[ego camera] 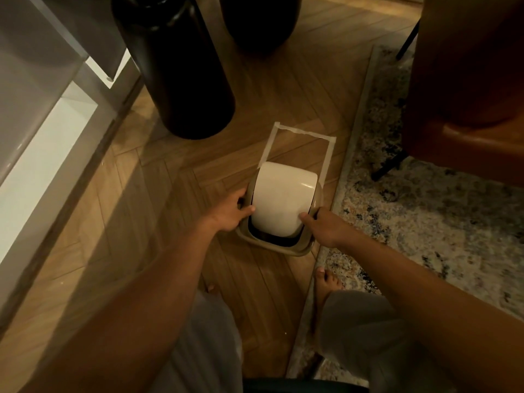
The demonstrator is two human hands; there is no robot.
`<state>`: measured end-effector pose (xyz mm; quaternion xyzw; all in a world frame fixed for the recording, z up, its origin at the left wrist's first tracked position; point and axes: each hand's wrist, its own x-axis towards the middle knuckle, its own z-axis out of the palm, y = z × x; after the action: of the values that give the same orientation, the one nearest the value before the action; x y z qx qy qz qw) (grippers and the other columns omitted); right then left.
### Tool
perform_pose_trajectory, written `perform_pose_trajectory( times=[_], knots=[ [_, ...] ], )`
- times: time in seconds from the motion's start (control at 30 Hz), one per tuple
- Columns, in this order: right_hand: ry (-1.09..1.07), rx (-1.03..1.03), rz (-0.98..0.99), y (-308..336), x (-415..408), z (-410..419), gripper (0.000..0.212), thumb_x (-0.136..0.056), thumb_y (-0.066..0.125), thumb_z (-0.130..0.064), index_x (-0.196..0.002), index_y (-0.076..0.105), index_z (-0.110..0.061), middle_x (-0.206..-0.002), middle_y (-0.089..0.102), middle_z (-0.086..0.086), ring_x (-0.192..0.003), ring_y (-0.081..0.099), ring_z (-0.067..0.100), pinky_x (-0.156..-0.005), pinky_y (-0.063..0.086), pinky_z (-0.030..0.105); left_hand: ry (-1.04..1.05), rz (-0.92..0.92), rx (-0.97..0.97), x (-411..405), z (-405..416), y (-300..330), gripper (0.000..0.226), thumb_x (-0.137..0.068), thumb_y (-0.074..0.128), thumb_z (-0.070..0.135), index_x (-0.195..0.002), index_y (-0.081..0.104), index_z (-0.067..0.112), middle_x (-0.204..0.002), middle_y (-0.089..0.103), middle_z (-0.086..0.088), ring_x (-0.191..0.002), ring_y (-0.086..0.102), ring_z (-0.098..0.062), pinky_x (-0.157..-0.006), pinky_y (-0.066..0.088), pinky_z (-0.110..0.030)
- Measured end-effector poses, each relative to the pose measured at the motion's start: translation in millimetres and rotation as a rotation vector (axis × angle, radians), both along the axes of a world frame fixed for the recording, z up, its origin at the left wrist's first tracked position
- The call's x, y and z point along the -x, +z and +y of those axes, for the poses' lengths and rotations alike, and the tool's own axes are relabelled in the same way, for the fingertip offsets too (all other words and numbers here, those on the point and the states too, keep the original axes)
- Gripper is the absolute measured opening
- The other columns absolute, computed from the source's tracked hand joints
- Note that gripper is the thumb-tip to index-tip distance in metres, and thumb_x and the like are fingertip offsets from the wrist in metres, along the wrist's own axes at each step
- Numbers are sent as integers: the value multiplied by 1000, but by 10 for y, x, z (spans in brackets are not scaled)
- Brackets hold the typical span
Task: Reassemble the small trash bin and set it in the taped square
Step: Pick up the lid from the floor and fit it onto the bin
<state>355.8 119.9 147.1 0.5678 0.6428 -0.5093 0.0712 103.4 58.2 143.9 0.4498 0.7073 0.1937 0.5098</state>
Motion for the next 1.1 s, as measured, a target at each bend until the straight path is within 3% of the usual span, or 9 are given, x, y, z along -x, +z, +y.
perform_pose_trajectory(
  times=[0.13,0.2,0.27,0.33,0.53,0.7,0.83,0.97,1.1],
  knots=[
    [34,-28,-14,-28,-35,-10,54,-104,44,-48,-135,53,-5,-121,62,8,-99,57,18,-67,41,21,6,3,0,5,10,-63,61,-95,62,26,-150,35,28,-147,46,-2,-132,45,-24,-102,40,-37],
    [55,-20,44,-19,-52,-10,53,-104,44,-45,-141,51,-7,-131,61,8,-108,57,18,-78,44,20,15,16,15,-10,18,-77,63,-95,62,28,-151,32,30,-148,46,-3,-133,45,-25,-105,41,-43],
    [72,-6,94,17,-55,-11,54,-105,44,-43,-148,46,-11,-140,58,9,-123,56,23,-96,44,28,16,34,29,-21,17,-72,65,-95,62,30,-152,30,31,-150,43,-3,-135,42,-26,-106,40,-48],
    [73,-2,121,38,-48,-2,53,-105,44,-41,-150,45,-13,-143,56,8,-129,54,26,-102,43,31,-3,49,25,-16,19,-71,66,-95,62,32,-152,30,32,-150,43,-1,-135,42,-25,-107,39,-46],
    [77,4,12,64,-26,108,53,-103,48,-46,-141,54,-10,-126,63,11,-123,57,31,-84,39,27,-84,129,-3,17,26,-119,68,-95,60,35,-153,26,25,-154,39,-1,-140,37,-23,-109,29,-36],
    [10,-276,35,207,55,191,76,-92,69,-39,-151,28,-13,-151,40,12,-132,48,32,-102,44,40,-15,120,-117,6,36,-61,97,-87,67,50,-156,2,33,-161,23,4,-140,26,-10,-113,25,-36],
    [207,-489,36,326,153,195,83,-91,67,-44,-154,21,-18,-159,23,9,-137,39,35,-104,44,49,-78,152,-274,-105,31,29,94,-83,66,57,-151,2,46,-159,23,11,-131,24,3,-104,28,-29],
    [365,-497,-105,272,174,135,87,-92,67,-43,-158,17,-16,-167,9,16,-150,14,40,-117,26,51,-165,229,-275,-100,44,4,83,-92,61,47,-157,12,32,-165,7,7,-148,13,-15,-118,21,-41],
    [359,-513,-131,256,204,143,92,-89,70,-42,-158,16,-16,-166,10,16,-150,13,40,-118,21,48,-163,230,-247,-100,59,12,77,-97,58,36,-158,11,30,-165,0,9,-149,9,-16,-117,16,-38]
  ],
)
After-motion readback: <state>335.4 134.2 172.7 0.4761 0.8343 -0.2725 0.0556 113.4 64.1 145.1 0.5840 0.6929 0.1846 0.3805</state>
